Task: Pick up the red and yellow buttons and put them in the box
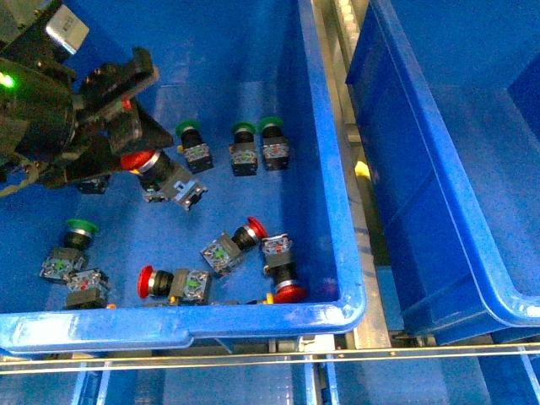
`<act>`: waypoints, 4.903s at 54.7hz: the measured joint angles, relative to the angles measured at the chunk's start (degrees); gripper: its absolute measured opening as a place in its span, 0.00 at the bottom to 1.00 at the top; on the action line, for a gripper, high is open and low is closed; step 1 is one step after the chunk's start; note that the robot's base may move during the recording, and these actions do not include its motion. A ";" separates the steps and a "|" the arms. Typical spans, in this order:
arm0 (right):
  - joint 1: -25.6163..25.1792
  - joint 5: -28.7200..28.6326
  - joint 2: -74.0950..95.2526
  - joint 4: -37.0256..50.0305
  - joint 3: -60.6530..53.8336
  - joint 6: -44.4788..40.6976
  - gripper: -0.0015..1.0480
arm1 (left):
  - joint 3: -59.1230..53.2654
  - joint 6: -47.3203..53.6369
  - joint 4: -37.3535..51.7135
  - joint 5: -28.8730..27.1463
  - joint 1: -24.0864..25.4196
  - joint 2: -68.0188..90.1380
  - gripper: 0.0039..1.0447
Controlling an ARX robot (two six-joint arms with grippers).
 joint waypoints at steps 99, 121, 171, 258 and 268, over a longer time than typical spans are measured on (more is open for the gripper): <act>0.00 0.00 0.00 0.00 0.00 0.00 0.93 | 10.23 -33.11 10.86 3.41 -27.21 3.82 0.34; 0.00 0.00 0.00 0.00 0.00 0.00 0.93 | 14.43 -33.03 10.40 4.22 -25.97 8.13 0.34; 4.17 -8.07 56.37 11.98 15.52 -28.89 0.93 | 20.44 -33.18 8.68 3.52 -26.80 10.82 0.34; 7.21 -10.97 79.01 25.14 26.60 -42.05 0.30 | 21.16 -32.92 7.91 3.08 -26.58 11.17 0.34; 7.21 -10.97 79.01 25.14 26.29 -42.25 0.29 | 21.24 -32.92 7.67 3.08 -26.58 11.50 0.34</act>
